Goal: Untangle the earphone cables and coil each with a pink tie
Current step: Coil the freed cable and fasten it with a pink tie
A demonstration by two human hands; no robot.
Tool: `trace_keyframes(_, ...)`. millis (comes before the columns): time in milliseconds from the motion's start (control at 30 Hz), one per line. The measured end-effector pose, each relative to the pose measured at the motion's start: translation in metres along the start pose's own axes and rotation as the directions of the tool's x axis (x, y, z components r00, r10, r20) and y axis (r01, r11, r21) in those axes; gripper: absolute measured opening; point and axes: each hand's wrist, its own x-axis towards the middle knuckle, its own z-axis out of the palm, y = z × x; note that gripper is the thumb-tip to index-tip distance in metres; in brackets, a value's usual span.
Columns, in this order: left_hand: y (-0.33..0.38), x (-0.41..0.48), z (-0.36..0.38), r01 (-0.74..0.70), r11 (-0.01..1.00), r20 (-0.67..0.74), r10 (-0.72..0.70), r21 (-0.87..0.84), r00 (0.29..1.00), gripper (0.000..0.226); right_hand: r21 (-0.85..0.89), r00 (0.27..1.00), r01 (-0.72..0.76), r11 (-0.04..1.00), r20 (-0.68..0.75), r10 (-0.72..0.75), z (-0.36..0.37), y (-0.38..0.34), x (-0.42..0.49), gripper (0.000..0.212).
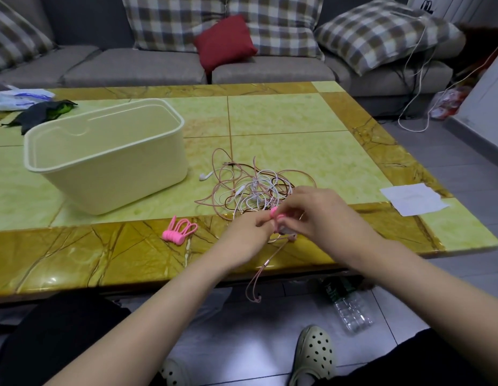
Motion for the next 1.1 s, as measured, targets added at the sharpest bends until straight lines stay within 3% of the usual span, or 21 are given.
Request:
trace_keyframes(133, 0.007, -0.012, -0.014, -0.060, 0.992, 0.150, 0.077, -0.115, 0.986, 0.029, 0.183, 0.989, -0.124, 0.975, 0.101, 0.107, -0.024, -0.002, 0.010, 0.008)
trace_keyframes(267, 0.012, -0.018, -0.021, -0.108, 0.963, 0.176, 0.154, -0.247, 0.972, 0.031, 0.336, 0.959, -0.244, 0.910, 0.220, 0.176, -0.028, 0.000, 0.020, 0.005)
trace_keyframes(367, 0.010, -0.017, -0.021, -0.125, 0.927, 0.101, 0.171, -0.353, 0.980, 0.029, 0.528, 0.917, -0.391, 0.754, 0.295, 0.269, -0.025, 0.002, 0.018, 0.006)
trace_keyframes(533, 0.006, -0.016, -0.010, -0.181, 0.911, -0.053, 0.174, -0.371, 0.983, 0.034, 0.705, 0.824, -0.564, 0.429, 0.446, 0.350, -0.011, 0.003, 0.008, 0.006)
trace_keyframes(633, 0.004, -0.015, -0.002, -0.159, 0.894, -0.112, 0.123, -0.418, 0.986, 0.030, 0.792, 0.788, -0.585, 0.176, 0.504, 0.353, -0.001, 0.003, 0.006, 0.013)
trace_keyframes(733, 0.003, -0.012, 0.006, -0.128, 0.869, -0.193, 0.038, -0.478, 0.980, 0.028, 0.826, 0.763, -0.563, -0.002, 0.521, 0.382, 0.006, 0.000, 0.007, 0.015)
trace_keyframes(900, -0.001, -0.007, 0.015, -0.135, 0.877, -0.344, -0.036, -0.461, 0.938, 0.029, 0.868, 0.753, -0.473, -0.149, 0.487, 0.443, 0.018, -0.008, 0.009, 0.018)
trace_keyframes(1100, 0.000, -0.009, 0.017, -0.182, 0.876, -0.346, 0.019, -0.446, 0.938, 0.022, 0.869, 0.742, -0.423, -0.256, 0.494, 0.453, 0.021, -0.011, 0.009, 0.023)
